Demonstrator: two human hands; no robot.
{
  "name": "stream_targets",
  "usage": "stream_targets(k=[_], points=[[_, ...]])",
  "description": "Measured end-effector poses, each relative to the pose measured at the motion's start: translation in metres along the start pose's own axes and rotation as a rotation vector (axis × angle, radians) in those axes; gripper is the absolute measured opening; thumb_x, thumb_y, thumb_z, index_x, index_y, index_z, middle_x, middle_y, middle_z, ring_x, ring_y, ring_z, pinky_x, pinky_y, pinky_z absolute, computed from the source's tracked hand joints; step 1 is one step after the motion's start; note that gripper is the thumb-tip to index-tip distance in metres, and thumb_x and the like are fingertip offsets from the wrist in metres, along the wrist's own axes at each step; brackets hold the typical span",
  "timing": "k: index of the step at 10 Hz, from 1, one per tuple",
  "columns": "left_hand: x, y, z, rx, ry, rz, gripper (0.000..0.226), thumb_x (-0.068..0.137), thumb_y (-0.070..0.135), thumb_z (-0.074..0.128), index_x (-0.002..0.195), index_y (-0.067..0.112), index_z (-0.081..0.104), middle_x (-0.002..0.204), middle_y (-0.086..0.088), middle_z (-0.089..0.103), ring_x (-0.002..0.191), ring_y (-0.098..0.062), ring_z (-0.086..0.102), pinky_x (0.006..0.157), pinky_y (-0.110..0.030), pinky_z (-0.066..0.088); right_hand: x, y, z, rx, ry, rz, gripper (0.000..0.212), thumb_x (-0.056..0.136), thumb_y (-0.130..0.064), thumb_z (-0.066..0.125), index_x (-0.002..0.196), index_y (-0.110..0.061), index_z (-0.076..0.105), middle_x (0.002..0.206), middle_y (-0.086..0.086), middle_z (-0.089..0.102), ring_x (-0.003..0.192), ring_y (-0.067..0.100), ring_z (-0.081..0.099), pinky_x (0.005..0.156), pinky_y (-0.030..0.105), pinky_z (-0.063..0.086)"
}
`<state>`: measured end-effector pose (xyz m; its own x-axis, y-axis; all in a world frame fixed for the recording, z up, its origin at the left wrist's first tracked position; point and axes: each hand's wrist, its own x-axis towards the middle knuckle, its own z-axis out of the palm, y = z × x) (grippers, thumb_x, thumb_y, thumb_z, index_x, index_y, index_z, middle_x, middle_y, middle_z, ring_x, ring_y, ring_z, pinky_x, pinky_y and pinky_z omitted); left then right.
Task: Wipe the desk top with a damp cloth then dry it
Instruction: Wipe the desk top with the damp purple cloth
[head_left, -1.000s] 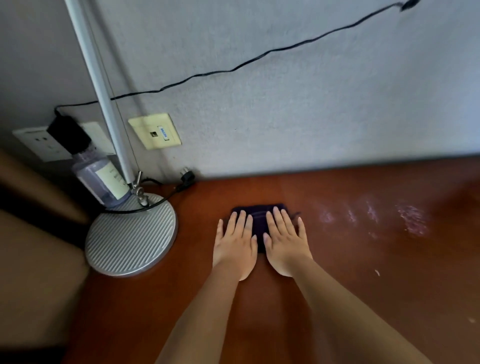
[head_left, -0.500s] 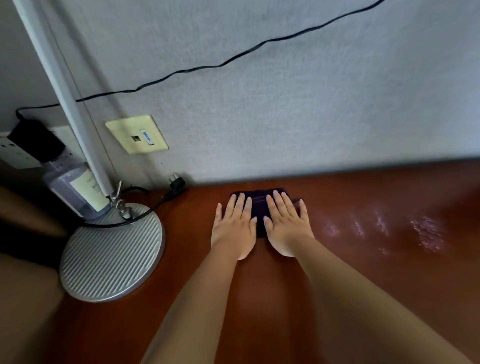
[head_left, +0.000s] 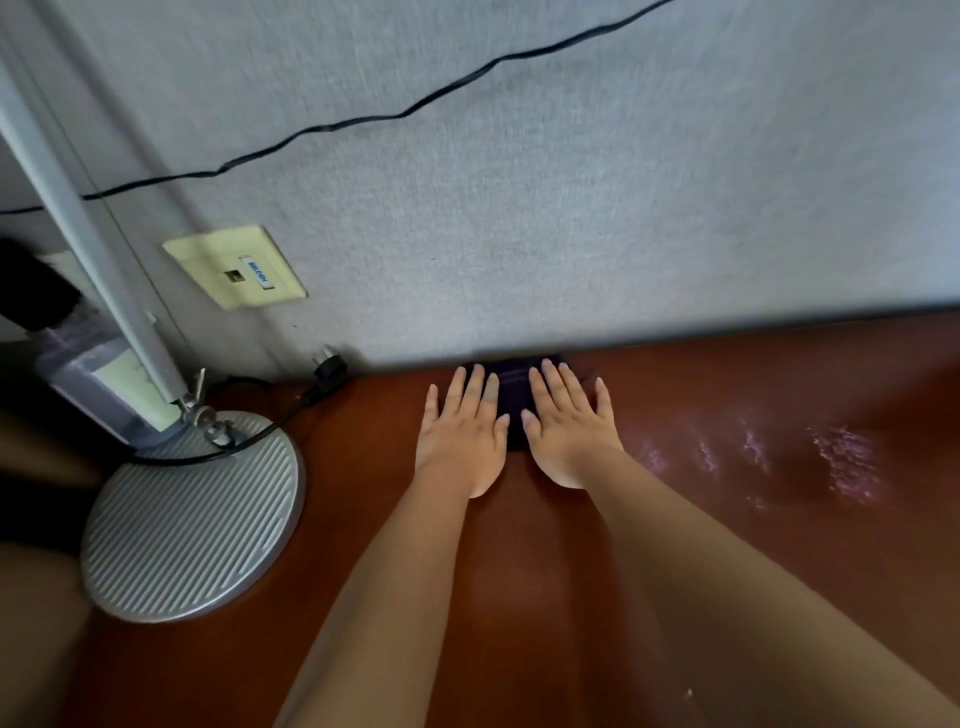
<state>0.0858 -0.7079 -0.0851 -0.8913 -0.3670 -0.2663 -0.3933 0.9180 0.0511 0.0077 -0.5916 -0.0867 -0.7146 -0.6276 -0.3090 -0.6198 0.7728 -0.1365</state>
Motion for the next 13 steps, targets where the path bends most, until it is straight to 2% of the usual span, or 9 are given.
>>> stream_targets(k=[4,6,10,13], points=[[-0.091,0.025,0.023,-0.006,-0.025,0.026,0.056,0.104,0.04,0.008,0.154,0.02,-0.009,0.161,0.001,-0.016,0.146,-0.016,-0.02,0.119,-0.047,-0.01,-0.095,-0.002,0.025,0.009,-0.047,0.029,0.057,0.103,-0.039,0.007,0.15,-0.019,-0.018,0.158,-0.002,-0.024,0.144,0.012,-0.023,0.116,0.045,-0.015],[-0.076,0.022,0.02,-0.001,-0.014,0.04,0.056,0.104,0.041,0.009,0.154,0.021,-0.009,0.161,0.002,-0.016,0.146,-0.015,-0.021,0.116,-0.048,-0.012,-0.081,0.003,0.022,-0.006,-0.024,0.015,0.057,0.103,-0.04,0.007,0.15,-0.019,-0.017,0.158,-0.003,-0.024,0.144,0.012,-0.023,0.116,0.045,-0.015],[0.018,0.021,-0.005,0.003,-0.009,0.025,0.056,0.104,0.04,0.009,0.154,0.021,-0.009,0.161,0.003,-0.016,0.146,-0.014,-0.02,0.118,-0.05,-0.009,0.009,0.026,-0.005,-0.011,0.015,0.023,0.057,0.102,-0.041,0.008,0.151,-0.02,-0.014,0.158,-0.003,-0.021,0.144,0.011,-0.022,0.116,0.045,-0.014],[0.021,0.022,-0.006,0.03,-0.009,0.035,0.056,0.104,0.04,0.008,0.154,0.021,-0.009,0.161,0.002,-0.016,0.147,-0.015,-0.019,0.118,-0.052,-0.008,0.008,0.026,-0.007,0.013,-0.009,0.041,0.057,0.103,-0.04,0.007,0.151,-0.02,-0.015,0.158,-0.003,-0.023,0.144,0.012,-0.023,0.115,0.045,-0.015]])
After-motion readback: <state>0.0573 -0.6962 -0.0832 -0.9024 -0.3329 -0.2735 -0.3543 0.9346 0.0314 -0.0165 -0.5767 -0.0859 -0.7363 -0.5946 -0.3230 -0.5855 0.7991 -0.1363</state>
